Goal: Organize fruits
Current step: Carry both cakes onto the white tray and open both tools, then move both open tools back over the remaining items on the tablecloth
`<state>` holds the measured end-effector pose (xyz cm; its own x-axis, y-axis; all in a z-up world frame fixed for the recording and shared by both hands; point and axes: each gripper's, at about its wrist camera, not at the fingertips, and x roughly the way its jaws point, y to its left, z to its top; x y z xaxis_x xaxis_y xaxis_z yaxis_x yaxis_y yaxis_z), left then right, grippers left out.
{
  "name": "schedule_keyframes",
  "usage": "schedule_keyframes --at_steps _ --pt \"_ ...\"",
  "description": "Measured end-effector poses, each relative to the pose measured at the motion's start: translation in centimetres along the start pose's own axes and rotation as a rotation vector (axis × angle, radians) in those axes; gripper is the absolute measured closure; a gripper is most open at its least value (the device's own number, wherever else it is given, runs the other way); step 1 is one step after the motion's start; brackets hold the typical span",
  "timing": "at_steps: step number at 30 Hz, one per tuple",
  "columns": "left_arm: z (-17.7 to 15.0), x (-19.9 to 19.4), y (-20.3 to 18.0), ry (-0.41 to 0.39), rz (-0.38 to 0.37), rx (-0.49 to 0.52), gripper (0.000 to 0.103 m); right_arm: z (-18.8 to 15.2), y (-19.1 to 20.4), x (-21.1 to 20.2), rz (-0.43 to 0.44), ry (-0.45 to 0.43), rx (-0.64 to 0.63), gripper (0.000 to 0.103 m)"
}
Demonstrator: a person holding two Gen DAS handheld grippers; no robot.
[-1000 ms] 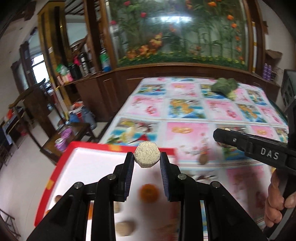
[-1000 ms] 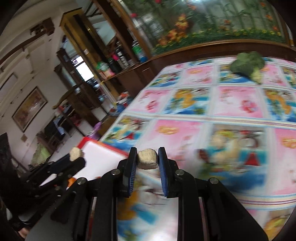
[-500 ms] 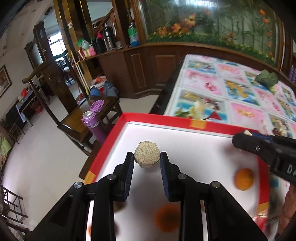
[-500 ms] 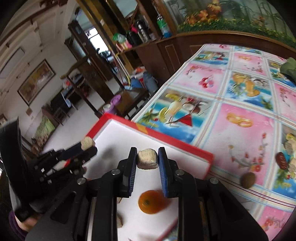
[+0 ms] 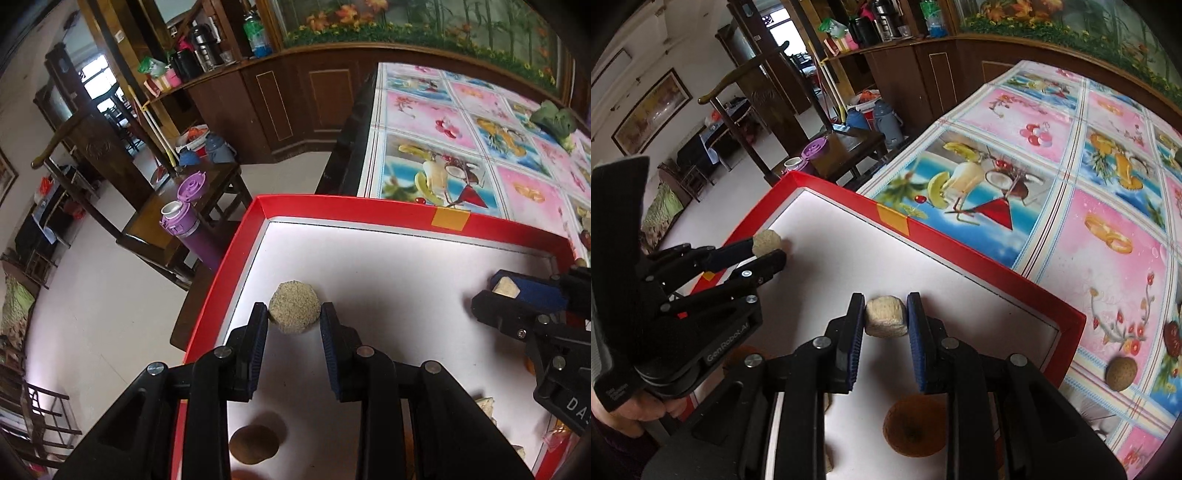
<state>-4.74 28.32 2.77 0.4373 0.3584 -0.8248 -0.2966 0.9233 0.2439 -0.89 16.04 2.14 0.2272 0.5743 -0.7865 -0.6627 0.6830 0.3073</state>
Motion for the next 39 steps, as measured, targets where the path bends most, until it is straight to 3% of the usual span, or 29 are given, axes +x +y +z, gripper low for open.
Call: schedule_keyframes --at_steps 3,5,7,12,15,24,39 --pt "0.2 0.1 -0.2 0.017 0.014 0.022 0.071 0.0 0.1 0.0 -0.006 0.011 -0.008 0.077" --pt "0.2 -0.2 -0.1 0.022 0.044 0.003 0.059 0.1 0.1 -0.1 -0.011 0.017 -0.012 0.077" --pt "0.0 -1.2 -0.2 -0.014 0.081 0.0 0.057 0.1 0.0 -0.5 -0.004 0.017 -0.008 0.077" --pt "0.2 -5.6 -1.0 -0.134 0.135 -0.001 0.041 0.4 -1.2 -3.6 0.065 -0.066 0.023 0.069" --pt "0.5 -8.7 -2.0 -0.208 0.151 0.008 0.039 0.4 -2.4 -6.3 0.073 -0.146 0.044 0.06" --pt "2.1 -16.6 -6.8 -0.401 0.18 0.073 0.033 -0.5 -9.7 -13.8 0.033 -0.321 0.178 0.059" --pt "3.3 -21.9 -15.1 -0.527 0.177 0.219 0.031 -3.1 -18.0 -22.1 0.01 -0.474 0.33 0.059"
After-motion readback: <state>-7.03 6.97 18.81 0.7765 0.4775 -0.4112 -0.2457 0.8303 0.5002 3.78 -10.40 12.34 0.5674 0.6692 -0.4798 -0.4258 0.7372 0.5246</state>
